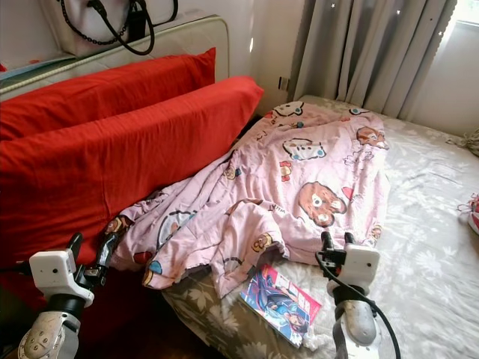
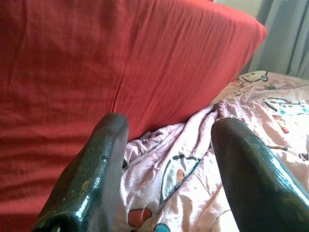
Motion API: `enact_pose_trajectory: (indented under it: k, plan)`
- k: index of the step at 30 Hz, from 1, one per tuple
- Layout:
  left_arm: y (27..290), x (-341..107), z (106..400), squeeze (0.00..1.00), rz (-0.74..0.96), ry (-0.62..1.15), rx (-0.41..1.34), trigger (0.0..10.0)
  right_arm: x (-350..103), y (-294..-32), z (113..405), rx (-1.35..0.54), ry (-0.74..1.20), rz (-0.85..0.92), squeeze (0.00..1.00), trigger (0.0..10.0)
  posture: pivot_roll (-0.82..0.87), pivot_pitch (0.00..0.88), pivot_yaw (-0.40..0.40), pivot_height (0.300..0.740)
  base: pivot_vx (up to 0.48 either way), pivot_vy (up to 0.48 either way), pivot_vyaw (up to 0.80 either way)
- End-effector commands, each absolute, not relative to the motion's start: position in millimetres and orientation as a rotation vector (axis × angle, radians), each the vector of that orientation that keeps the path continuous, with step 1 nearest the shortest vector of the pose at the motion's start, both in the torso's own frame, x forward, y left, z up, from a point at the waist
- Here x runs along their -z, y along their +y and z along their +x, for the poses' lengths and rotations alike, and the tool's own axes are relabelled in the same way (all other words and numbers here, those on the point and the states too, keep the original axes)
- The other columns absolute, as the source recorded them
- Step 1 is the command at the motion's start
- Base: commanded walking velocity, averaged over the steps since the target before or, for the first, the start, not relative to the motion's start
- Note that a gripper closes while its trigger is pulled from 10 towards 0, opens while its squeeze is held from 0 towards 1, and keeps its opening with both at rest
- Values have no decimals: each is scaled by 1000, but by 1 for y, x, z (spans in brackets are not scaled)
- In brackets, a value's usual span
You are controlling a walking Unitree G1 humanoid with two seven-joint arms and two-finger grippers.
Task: Clean up the room
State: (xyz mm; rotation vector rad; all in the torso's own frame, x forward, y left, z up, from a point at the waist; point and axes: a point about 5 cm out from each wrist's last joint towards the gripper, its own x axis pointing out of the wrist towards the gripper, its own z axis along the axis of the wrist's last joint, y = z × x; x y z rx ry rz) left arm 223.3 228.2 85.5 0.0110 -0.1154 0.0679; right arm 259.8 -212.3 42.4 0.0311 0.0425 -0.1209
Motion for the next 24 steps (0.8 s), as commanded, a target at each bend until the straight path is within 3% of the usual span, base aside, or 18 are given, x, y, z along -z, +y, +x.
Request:
enact_pose_trajectory:
  k: [1, 13, 24]
  plan:
    - [225, -89, 224, 0, 7, -113, -53, 10000, -45, -213, 263, 117, 68, 0, 0, 10000, 147, 0, -41, 740, 0, 0, 0]
    - [221, -89, 222, 0, 13, -83, -24, 10000, -43, -210, 259, 123, 108, 12, 0, 10000, 128, 0, -31, 660, 0, 0, 0]
    - [216, -86, 219, 0, 8, -60, -2, 10000, -41, -205, 254, 93, 114, 18, 0, 10000, 125, 0, -31, 660, 0, 0, 0]
